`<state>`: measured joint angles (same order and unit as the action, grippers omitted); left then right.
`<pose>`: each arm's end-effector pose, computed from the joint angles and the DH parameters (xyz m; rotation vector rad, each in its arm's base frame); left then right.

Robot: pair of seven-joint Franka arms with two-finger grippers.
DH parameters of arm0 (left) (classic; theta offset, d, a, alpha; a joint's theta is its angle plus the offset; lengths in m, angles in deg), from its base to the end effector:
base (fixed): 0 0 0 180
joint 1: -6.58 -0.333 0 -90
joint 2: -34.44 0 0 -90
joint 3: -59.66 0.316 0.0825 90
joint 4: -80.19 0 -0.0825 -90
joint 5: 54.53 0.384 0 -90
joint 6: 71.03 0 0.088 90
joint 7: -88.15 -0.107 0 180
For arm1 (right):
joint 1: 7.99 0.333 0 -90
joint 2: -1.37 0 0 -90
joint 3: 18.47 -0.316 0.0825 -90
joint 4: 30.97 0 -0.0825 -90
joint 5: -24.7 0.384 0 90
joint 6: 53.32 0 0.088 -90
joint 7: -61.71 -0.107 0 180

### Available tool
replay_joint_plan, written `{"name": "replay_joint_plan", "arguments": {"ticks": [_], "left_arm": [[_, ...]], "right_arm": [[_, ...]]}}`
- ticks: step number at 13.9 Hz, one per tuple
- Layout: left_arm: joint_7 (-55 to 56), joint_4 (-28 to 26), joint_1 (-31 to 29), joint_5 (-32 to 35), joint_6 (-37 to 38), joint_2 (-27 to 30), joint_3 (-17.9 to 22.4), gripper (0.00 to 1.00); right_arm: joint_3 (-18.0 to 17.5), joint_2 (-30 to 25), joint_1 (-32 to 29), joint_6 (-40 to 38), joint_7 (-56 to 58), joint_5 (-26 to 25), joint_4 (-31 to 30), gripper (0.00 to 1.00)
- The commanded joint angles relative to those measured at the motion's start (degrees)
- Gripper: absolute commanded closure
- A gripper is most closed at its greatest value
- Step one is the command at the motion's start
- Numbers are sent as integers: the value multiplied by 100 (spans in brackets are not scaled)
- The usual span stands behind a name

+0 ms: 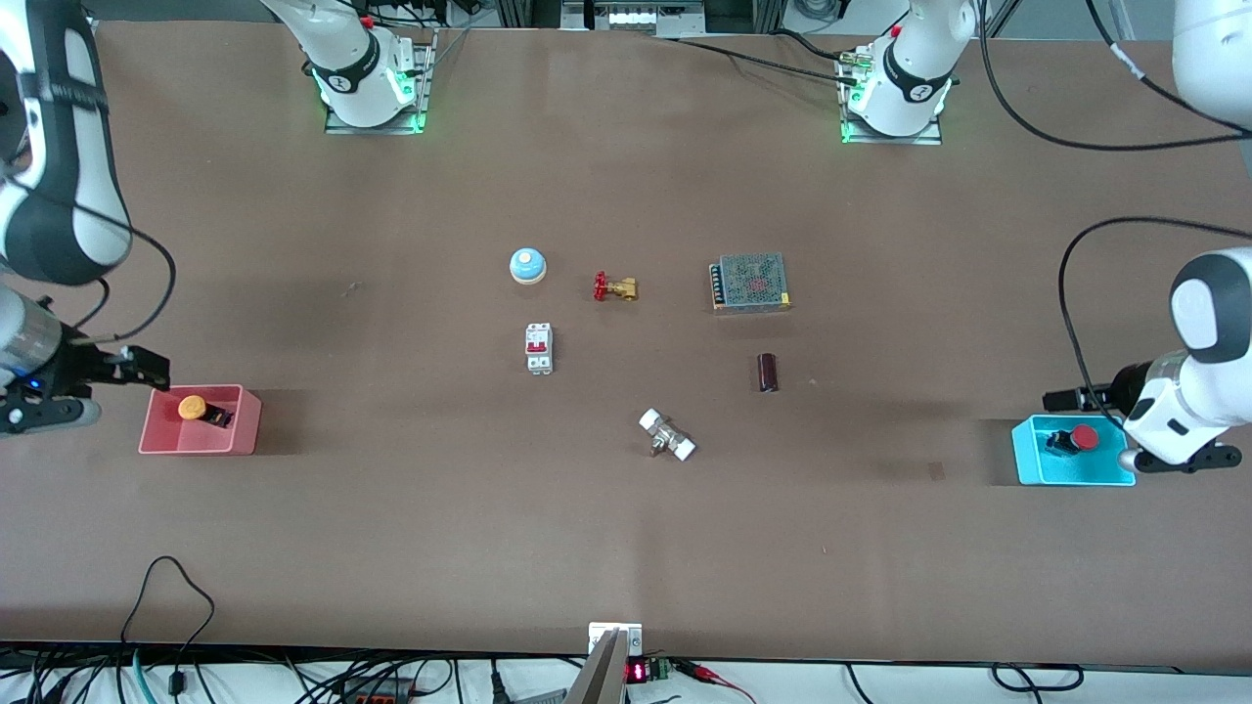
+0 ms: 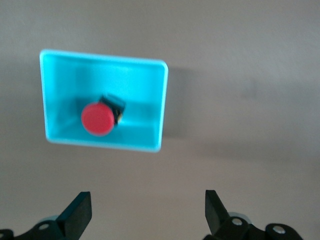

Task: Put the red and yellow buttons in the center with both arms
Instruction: 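Reach the right gripper into the pink bin while the left gripper reaches the cyan bin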

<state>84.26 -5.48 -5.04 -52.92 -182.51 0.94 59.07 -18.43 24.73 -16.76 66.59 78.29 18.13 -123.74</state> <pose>0.6783 0.1353 0.3181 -3.1273 -0.1783 0.2127 0.6683 -0.1092 0.3947 3.0138 0.2866 0.0636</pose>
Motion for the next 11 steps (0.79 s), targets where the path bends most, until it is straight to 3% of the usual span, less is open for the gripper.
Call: {"name": "replay_joint_plan", "arguments": {"ticks": [1,5,11], "left_arm": [[-147,209,-94,58,-583,-367,7,0],[-411,235,-261,67,-717,-640,7,0],[-718,279,-270,94,-1244,-930,165,0]], "right_arm": [[-74,309,-221,471,65,-2,-92,0],[-100,766,-414,964,82,7,-92,0],[-127,1022,-494,991,82,191,-233,0]]}}
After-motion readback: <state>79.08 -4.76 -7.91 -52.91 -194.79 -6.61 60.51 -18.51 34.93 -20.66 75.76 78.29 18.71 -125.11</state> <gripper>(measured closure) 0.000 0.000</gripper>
